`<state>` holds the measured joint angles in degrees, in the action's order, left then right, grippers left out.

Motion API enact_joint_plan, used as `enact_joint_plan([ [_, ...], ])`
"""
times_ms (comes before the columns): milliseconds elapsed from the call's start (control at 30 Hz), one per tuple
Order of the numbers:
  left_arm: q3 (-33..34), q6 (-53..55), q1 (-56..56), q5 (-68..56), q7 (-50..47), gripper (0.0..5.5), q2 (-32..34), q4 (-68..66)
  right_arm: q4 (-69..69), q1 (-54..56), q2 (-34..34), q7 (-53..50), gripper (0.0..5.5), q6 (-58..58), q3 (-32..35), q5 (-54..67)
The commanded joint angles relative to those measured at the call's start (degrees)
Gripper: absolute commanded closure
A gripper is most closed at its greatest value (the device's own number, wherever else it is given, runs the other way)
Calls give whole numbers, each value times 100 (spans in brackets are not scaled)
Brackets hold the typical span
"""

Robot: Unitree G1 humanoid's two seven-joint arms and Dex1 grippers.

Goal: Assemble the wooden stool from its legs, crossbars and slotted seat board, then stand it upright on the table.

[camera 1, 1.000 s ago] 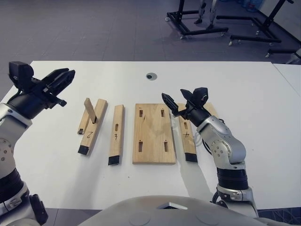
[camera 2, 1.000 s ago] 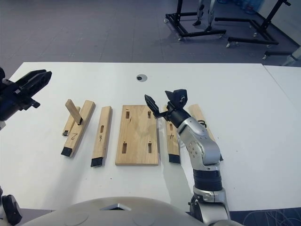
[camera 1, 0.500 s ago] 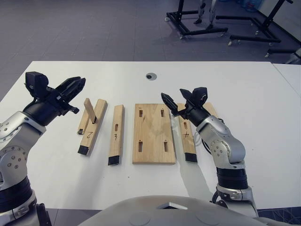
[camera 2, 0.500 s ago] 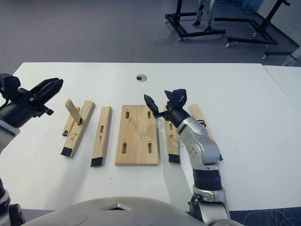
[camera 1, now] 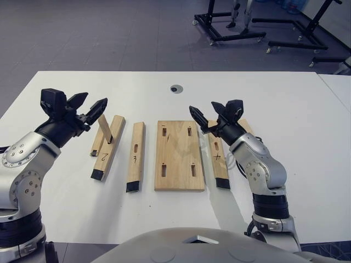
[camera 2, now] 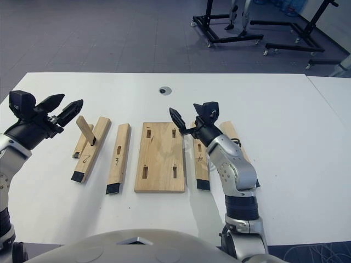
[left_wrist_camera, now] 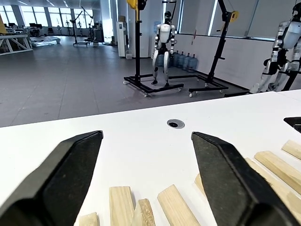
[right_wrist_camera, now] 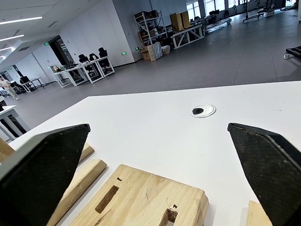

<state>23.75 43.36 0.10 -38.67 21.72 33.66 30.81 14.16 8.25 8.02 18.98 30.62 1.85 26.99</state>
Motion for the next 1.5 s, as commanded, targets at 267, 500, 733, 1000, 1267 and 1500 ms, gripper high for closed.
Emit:
enact_joint_plan([
  [267,-325,-475,787,549,221,26,-113,-92,27,86,-40,-33,10,-10,23,10],
  [500,-707,-931,1313,1044,346,14,-217,-342,35,21,-30,12,10,-10,-36,1],
  [733,-1367,-1279,1285,1882,81,14,-457,-1176,-34,82,18,81,10,18,-104,3],
  [1000,-1457,-996,1531,2042,1,14,-504,-906,87,-25,61,86,10,102,-120,14],
  [1267,-1614,-712,1731,2277,-106,14,-549,-969,183,-112,-4,-18,10,150,-139,32],
  [1500,-1692,-491,1655,2376,-191,14,-534,-781,181,-62,39,-15,10,193,-92,60],
])
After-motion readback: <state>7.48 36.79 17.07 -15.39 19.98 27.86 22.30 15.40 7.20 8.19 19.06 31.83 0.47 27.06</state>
